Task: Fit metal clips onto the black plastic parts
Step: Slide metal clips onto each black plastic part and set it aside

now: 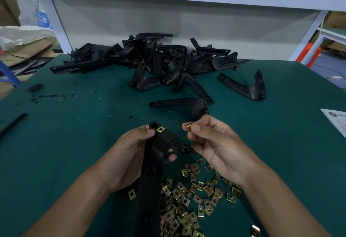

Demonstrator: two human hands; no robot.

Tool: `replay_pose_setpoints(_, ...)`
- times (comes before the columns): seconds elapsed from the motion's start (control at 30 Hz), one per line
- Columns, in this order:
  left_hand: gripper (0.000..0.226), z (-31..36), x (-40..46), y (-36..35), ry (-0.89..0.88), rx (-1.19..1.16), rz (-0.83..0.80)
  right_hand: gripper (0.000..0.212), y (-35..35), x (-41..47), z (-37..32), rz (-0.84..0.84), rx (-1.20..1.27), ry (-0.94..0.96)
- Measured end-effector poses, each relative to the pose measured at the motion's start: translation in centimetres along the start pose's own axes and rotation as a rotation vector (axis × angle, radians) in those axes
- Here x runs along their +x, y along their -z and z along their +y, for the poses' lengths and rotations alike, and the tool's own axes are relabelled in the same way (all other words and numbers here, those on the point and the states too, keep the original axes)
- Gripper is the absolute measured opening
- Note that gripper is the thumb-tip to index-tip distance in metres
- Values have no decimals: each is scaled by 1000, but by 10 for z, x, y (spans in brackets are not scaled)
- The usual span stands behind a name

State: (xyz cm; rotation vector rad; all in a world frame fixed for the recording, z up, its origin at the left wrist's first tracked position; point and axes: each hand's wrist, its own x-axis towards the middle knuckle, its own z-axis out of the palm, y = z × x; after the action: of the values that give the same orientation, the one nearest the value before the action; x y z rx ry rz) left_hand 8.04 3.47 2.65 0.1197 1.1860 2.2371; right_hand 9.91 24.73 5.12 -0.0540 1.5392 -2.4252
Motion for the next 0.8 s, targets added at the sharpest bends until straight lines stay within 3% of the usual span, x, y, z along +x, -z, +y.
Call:
replay_pose_setpoints(0.13,30,-1,0,1,-24,83,-28,13,-2,0,3,13,-79,-13)
replay_pose_setpoints(0.27,61,-2,-1,5,-95,206,-49,11,-3,-1,6,9,-126,-18)
replay_pose_setpoints(0.4,54,-2,1,7,-155,264,-51,20,-2,0,7,-21,-124,-35)
replay_pose_setpoints(0.67,43,-2,3,10,-191,350,-71,5,-4,-1,7,0,-64,-89)
replay_pose_setpoints(0.8,31,-3,3,11,-202,331,-84,11,-4,-1,7,-10,-114,-86)
